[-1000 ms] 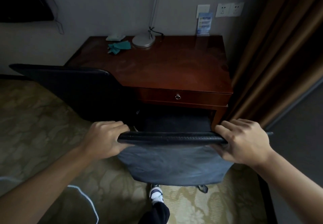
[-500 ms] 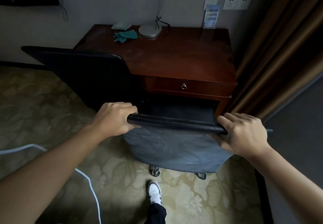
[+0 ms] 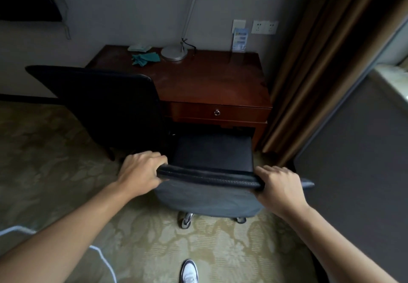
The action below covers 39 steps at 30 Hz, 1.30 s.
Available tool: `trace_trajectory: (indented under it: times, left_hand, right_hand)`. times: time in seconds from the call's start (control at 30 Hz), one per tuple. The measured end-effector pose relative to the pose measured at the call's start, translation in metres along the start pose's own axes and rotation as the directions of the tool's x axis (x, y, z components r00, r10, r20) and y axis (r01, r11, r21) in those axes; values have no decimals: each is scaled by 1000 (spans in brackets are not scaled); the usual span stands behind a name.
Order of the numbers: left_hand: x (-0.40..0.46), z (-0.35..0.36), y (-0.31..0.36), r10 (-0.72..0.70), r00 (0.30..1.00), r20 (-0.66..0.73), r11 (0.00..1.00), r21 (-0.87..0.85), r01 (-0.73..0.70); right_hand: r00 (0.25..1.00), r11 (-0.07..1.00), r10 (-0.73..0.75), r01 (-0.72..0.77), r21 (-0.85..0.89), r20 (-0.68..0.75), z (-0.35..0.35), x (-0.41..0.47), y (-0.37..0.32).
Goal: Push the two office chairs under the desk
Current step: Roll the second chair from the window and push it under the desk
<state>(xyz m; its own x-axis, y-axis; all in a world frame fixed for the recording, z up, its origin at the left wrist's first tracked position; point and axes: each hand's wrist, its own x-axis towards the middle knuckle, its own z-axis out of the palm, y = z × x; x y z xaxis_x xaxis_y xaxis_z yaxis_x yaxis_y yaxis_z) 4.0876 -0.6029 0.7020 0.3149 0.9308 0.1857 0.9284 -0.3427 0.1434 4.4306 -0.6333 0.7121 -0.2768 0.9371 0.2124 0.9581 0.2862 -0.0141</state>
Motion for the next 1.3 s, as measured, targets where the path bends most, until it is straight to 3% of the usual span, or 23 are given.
trace_trajectory:
  times: [0.43,0.9,1.13,1.3]
  left_hand:
    - [-11,-16,-43,5,996,84,1000,5,-5]
    - [122,-2,-51,87,994,62,994,-66,-82]
    - [98,7,-43,99,995,-29,995,-14,-100]
    - [75,4,-22,35,998,-49,999,-9,-35]
  right_hand:
    - [984,981,-170,165,104,43,9,8,-26]
    - [982,982,-190,190,13,-8,21,125,45]
    - [976,975,-216,217,43,-24,26,104,48]
    - [978,976,-208,208,60,-1,15,86,47]
